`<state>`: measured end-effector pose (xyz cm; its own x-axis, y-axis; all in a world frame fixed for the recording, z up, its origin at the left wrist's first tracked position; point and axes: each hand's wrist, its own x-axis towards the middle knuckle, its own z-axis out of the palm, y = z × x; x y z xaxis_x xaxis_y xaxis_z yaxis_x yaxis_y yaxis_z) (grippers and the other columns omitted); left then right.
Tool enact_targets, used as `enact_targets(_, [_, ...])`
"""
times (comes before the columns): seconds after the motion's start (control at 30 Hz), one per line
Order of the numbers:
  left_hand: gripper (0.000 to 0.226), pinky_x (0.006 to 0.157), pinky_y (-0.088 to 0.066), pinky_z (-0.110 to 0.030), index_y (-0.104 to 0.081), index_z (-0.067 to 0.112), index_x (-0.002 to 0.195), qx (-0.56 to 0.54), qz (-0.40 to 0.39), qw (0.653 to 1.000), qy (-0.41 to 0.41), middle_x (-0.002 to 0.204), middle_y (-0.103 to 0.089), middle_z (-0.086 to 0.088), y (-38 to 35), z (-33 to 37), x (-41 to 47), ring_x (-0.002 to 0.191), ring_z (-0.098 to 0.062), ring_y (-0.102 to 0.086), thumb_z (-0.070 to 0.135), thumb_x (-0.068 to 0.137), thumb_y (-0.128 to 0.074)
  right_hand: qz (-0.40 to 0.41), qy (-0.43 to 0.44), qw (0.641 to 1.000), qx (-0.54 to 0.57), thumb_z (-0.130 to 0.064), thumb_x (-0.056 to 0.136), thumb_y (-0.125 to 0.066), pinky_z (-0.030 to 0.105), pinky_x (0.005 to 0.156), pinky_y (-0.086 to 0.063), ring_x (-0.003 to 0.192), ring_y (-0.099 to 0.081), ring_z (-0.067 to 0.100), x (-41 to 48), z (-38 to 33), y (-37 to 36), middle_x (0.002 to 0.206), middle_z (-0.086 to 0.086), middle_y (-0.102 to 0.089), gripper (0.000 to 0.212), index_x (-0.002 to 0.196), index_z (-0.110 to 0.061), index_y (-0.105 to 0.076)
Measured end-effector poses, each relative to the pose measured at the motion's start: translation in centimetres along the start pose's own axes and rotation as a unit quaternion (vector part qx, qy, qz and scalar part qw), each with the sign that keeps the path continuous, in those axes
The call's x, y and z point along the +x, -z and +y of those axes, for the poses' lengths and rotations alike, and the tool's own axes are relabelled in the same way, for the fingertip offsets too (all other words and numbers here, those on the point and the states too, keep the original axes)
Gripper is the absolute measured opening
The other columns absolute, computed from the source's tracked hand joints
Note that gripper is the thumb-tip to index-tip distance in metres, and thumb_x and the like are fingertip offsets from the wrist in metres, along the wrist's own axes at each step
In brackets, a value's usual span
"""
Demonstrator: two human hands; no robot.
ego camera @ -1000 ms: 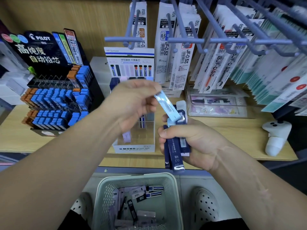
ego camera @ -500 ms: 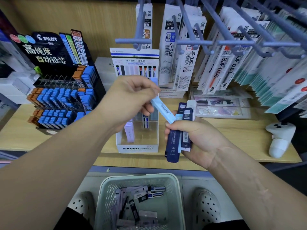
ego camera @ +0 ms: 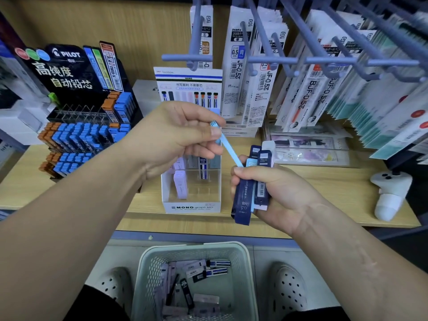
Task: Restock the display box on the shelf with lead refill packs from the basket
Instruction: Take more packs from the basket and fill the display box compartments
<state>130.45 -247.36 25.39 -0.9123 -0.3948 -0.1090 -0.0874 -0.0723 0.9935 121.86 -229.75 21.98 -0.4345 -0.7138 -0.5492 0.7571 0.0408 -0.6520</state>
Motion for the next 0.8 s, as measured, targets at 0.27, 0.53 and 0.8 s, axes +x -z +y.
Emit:
enact_targets(0.27, [0.009,0.049,-0.049,-0.024,-0.077,0.02,0.072,0.232,0.15,0.96,-0.045,0.061,-0.069,-0.012,0.7,-0.5,1.0,0.052,-0.017,-0.059,0.018,0.079,-0.082,0.033,0.0,0.999,-0.022,0.008,0.085,-0.067,0.033,0.063,-0.056,0.062,-0.066,0.019,-0.1,0.0,0.4,0.071,0.007,-0.068,0.027,0.103,-0.011,-0.065])
enact_targets(0.53, [0.007,0.051,-0.047,-0.018,-0.074,0.018,0.083,0.396,0.123,0.909,-0.028,0.057,-0.062,0.004,1.1,0.1,1.2,0.048,-0.004,-0.059,0.024,0.087,-0.075,0.027,0.004,0.999,-0.037,0.009,0.084,-0.068,0.03,0.057,-0.055,0.062,-0.065,0.018,-0.3,-0.2,0.6,0.072,0.008,-0.067,0.027,0.102,-0.012,-0.065])
enact_targets(0.8, [0.011,0.069,-0.049,-0.018,-0.076,0.016,0.092,0.493,0.091,0.861,-0.091,0.071,-0.065,0.006,-0.9,-1.3,1.7,0.069,-0.005,-0.06,0.025,0.087,-0.073,0.02,0.014,0.999,-0.029,0.006,0.085,-0.068,0.029,0.058,-0.056,0.063,-0.066,0.018,-0.5,-0.3,0.5,0.074,0.007,-0.067,0.027,0.103,-0.013,-0.064])
